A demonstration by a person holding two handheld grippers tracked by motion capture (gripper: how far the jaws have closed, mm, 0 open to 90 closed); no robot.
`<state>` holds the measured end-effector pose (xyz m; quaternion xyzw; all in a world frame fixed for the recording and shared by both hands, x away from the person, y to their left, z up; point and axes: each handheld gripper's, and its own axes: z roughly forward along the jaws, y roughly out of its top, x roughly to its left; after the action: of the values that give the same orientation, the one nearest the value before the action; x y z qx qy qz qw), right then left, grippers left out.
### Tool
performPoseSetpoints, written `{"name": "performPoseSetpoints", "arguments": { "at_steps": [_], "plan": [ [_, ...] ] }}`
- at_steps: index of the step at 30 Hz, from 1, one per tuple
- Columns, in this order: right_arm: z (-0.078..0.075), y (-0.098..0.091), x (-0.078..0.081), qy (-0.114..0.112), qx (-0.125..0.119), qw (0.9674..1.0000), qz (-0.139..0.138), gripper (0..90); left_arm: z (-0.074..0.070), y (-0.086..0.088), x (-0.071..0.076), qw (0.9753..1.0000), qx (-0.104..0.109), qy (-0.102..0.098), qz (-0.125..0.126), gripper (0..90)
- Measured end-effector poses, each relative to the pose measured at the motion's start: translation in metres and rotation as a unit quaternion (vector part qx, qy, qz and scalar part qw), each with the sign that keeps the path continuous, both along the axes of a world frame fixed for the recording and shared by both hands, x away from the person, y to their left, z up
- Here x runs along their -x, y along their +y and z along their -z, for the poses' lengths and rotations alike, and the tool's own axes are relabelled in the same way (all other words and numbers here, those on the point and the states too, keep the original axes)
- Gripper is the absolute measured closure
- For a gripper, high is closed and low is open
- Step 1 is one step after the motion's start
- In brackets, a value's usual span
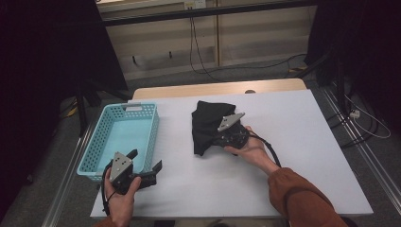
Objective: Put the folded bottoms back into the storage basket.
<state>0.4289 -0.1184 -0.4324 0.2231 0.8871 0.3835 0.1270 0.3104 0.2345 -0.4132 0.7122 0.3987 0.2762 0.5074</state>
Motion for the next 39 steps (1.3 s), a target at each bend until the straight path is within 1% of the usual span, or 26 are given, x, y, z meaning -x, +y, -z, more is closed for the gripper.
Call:
{"name": "performPoseSetpoints", "arguments": {
  "at_steps": [2, 4, 7, 14, 17, 22, 27, 29, 32, 33, 35, 36, 37, 39],
  "plan": [
    [-0.001, 0.001, 0.002, 0.002, -0.003, 1.0, -0.001, 83.3, 0.0, 0.0, 0.0, 0.9999, 0.002, 0.008, 0.007, 3.1],
    [-0.002, 0.001, 0.003, 0.002, -0.002, 1.0, -0.005, 83.3, 0.0, 0.0, 0.0, 0.9999, -0.001, 0.01, 0.008, 3.2],
    [-0.003, 0.001, 0.005, 0.005, -0.005, 1.0, -0.007, 83.3, 0.0, 0.0, 0.0, 1.0, 0.001, 0.007, 0.006, 3.2],
    [-0.006, 0.001, 0.012, 0.004, -0.008, 0.9998, -0.015, 83.3, 0.0, 0.0, 0.0, 1.0, 0.0, 0.007, 0.005, 3.2],
    [-0.006, 0.0, 0.016, 0.003, -0.007, 0.9998, -0.017, 83.3, -0.001, 0.0, 0.001, 0.9999, -0.003, 0.008, 0.006, 3.2],
    [-0.009, -0.003, 0.022, 0.004, -0.015, 0.9997, -0.017, 83.3, -0.001, -0.002, 0.0, 0.9999, -0.001, 0.01, 0.007, 3.5],
    [-0.011, -0.003, 0.029, 0.003, -0.015, 0.9996, -0.023, 83.3, -0.002, -0.004, 0.001, 0.9999, -0.008, 0.009, 0.008, 3.8],
    [-0.012, -0.003, 0.031, 0.003, -0.015, 0.9996, -0.024, 83.3, -0.002, -0.004, 0.002, 0.9999, -0.006, 0.009, 0.009, 3.8],
    [-0.012, -0.003, 0.034, 0.005, -0.017, 0.9995, -0.025, 83.3, -0.003, -0.004, 0.002, 0.9999, -0.009, 0.01, 0.011, 3.8],
    [-0.012, -0.003, 0.035, 0.005, -0.017, 0.9995, -0.025, 83.3, -0.003, -0.004, 0.001, 0.9999, -0.007, 0.01, 0.01, 3.8],
    [-0.012, -0.003, 0.037, 0.006, -0.018, 0.9995, -0.027, 83.3, -0.003, -0.005, 0.0, 0.9998, 0.001, 0.016, 0.014, 3.8],
    [-0.011, -0.002, 0.038, 0.006, -0.018, 0.9994, -0.028, 83.3, -0.003, -0.004, -0.001, 0.9997, 0.0, 0.017, 0.015, 3.8],
    [-0.011, -0.002, 0.039, 0.006, -0.018, 0.9994, -0.029, 83.3, -0.002, -0.005, -0.001, 0.9997, 0.004, 0.015, 0.016, 3.8],
    [-0.01, -0.001, 0.041, 0.006, -0.017, 0.9994, -0.031, 83.3, -0.003, -0.006, -0.002, 0.9998, -0.003, 0.014, 0.017, 3.9]
  ]
}}
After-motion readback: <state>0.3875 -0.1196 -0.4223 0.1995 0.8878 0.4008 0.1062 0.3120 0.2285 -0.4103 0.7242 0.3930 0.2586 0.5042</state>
